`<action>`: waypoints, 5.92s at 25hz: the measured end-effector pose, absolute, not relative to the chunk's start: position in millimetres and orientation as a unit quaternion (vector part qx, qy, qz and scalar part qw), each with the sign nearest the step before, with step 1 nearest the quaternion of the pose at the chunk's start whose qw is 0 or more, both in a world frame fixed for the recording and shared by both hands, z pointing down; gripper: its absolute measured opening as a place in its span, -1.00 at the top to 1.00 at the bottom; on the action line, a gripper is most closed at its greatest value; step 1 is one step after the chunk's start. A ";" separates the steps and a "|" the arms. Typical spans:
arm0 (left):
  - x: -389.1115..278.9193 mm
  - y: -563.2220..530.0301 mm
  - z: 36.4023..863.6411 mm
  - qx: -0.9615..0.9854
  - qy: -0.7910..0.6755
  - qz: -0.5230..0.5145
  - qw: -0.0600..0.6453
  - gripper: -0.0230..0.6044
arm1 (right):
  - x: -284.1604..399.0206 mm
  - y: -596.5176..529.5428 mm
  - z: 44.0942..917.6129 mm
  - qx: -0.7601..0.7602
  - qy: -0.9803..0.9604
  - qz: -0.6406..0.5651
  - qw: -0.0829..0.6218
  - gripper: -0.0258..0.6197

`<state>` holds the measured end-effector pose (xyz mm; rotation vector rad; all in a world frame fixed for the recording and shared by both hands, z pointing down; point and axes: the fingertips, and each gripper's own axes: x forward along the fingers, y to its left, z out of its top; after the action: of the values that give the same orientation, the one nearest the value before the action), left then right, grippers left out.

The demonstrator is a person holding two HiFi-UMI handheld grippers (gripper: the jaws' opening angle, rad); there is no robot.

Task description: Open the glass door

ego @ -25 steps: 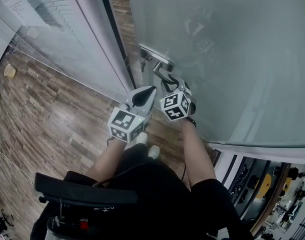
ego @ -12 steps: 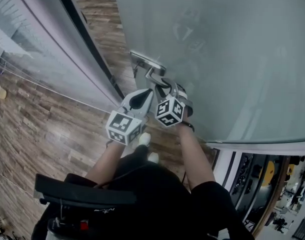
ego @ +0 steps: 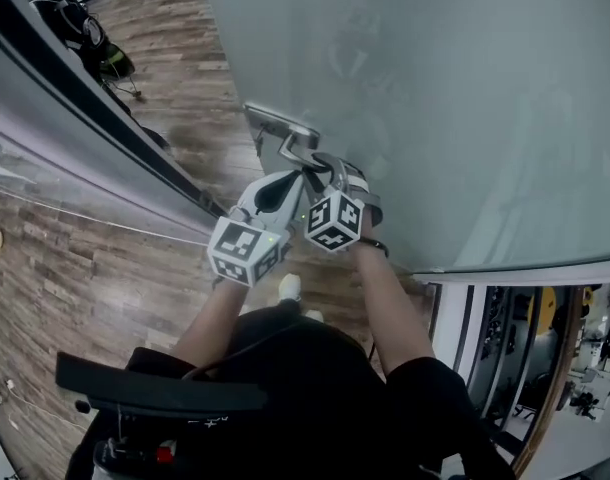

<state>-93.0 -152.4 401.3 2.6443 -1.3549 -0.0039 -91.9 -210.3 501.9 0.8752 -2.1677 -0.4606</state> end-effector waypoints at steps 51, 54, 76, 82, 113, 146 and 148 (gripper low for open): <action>-16.5 -303.7 406.3 0.901 -0.421 0.022 0.098 0.93 | -29.8 -382.4 494.7 0.336 -0.861 -0.126 0.360 0.67; -6.8 -314.5 399.5 0.901 -0.425 0.015 0.085 0.93 | -23.3 -394.1 492.8 0.335 -0.865 -0.119 0.353 0.68; -7.5 -388.8 410.3 0.862 -0.501 0.025 0.078 0.93 | 31.9 -482.8 496.0 0.398 -0.854 -0.066 0.328 0.69; 14.2 -414.4 414.1 0.878 -0.472 0.024 0.081 0.93 | 48.8 -502.8 496.8 0.415 -0.846 -0.058 0.329 0.69; 126.0 -550.4 439.8 0.944 -0.316 0.027 0.093 0.93 | 180.8 -598.0 521.5 0.507 -0.802 -0.013 0.316 0.69; 220.0 -620.2 461.6 0.964 -0.241 0.041 0.101 0.93 | 297.1 -658.6 528.6 0.587 -0.746 0.016 0.314 0.69; 229.7 -624.4 462.1 0.965 -0.238 0.043 0.099 0.93 | 304.9 -661.5 530.1 0.589 -0.745 0.020 0.312 0.69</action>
<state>229.7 -624.4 462.1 2.8545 -0.7054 0.1259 304.9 -661.5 530.1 1.5551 -1.9669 0.0518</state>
